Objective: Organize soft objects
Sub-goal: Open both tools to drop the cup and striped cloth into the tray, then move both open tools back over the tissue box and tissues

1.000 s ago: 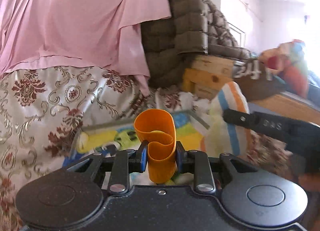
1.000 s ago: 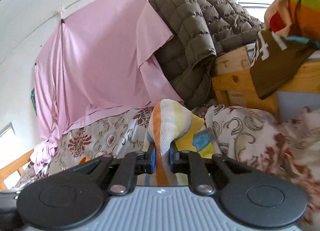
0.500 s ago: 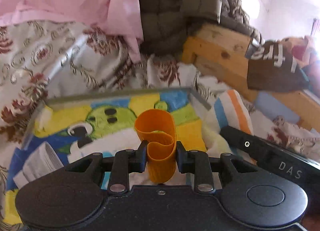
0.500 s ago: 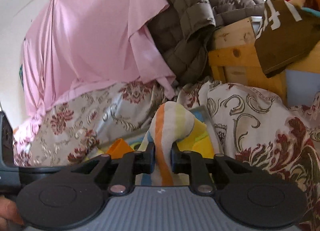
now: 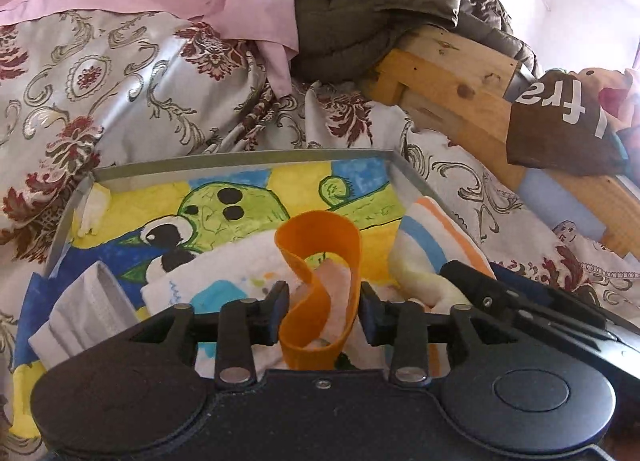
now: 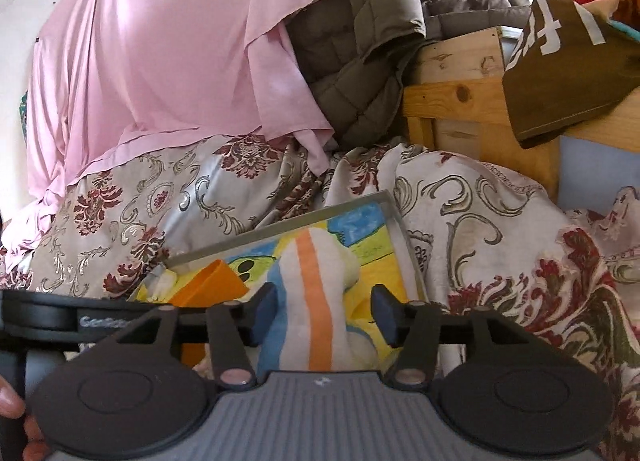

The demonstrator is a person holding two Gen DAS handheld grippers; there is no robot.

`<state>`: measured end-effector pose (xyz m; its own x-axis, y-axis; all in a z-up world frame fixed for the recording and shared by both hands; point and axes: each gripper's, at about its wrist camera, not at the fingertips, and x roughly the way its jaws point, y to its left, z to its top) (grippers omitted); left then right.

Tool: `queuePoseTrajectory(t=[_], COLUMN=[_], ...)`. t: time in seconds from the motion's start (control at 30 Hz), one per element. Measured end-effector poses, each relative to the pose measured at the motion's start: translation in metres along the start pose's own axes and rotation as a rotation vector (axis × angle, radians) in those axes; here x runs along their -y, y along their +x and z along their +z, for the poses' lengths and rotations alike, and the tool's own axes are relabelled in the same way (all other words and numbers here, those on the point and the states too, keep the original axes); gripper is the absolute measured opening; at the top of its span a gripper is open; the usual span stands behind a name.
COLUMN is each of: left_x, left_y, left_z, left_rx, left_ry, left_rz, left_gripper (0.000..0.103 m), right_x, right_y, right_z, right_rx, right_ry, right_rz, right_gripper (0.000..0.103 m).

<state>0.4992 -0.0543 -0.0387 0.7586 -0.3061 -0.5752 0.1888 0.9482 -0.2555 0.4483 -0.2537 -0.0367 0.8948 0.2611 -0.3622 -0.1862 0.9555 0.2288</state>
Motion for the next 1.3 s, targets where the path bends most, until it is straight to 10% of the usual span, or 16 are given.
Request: queuePoseTrajectory(t=[0.53,1.3], left_x=[-0.007,0.006], left_y=[-0.093,-0.31], left_z=[-0.015,-0.144], left_rx=[0.186,0.39], left_ry=[-0.131,-0.068], left_rz=[0.127,0.348], left_gripper=[0.09,0.102], right_x=[-0.017,-0.081], right_y=[-0.066,-0.255], right_z=[0.027,-0.049], right_rx=[0.104,0.248], right_ry=[-0.036,-0.031], right_rz=[-0.022,-0.025], right_gripper=[0.096,0.103])
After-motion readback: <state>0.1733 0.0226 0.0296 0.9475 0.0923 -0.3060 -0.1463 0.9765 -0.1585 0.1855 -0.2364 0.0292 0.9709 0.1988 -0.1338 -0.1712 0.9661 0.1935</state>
